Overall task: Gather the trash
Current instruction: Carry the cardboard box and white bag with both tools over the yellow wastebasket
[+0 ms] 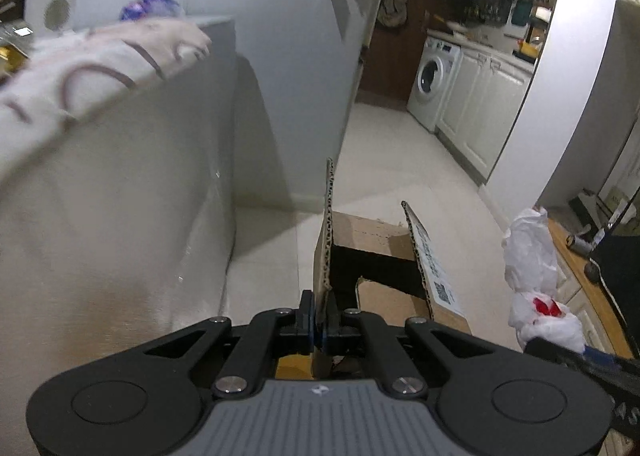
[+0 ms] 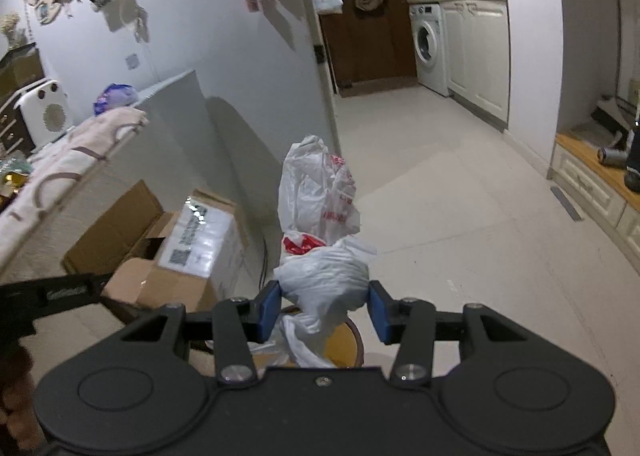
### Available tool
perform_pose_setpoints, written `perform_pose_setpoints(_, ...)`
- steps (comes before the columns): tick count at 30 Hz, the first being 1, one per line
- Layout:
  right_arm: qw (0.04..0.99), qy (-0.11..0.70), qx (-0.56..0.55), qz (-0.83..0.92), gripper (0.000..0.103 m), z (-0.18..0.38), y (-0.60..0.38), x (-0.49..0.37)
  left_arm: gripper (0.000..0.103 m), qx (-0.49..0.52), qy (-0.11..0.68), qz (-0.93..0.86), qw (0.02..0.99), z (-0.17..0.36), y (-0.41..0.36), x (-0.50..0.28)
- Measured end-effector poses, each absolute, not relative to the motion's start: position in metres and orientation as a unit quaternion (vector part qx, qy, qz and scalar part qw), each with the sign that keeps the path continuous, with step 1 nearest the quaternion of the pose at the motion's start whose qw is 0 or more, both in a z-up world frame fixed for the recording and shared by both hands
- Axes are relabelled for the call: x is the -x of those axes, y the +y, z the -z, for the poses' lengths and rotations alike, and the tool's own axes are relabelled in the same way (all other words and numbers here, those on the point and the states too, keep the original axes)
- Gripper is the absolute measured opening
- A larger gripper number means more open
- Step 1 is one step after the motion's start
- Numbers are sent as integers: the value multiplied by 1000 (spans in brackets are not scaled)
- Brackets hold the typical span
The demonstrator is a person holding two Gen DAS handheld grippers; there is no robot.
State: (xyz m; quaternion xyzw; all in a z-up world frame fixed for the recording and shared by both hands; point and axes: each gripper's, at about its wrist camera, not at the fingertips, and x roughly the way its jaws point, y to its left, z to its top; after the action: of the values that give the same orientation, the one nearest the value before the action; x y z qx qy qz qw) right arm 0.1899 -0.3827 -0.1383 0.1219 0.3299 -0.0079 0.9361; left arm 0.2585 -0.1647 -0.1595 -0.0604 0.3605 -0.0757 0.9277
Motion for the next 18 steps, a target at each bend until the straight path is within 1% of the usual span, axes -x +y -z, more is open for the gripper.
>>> perform_pose_setpoints(5, 931, 346, -114, 18, 48, 165, -387, -208, 3, 48, 401, 86, 911, 202, -176, -304)
perform_pose_setpoints(9, 923, 369, -106, 22, 48, 189, -387, -221, 3, 59, 457, 87, 883, 250, -174, -344)
perform_pose_setpoints(14, 910, 400, -104, 23, 48, 221, -385, -239, 3, 41, 516, 78, 852, 312, -170, -373)
perform_pose_setpoints(18, 899, 422, -113, 14, 48, 246, -380, -260, 3, 33, 560, 72, 825, 351, -166, -392)
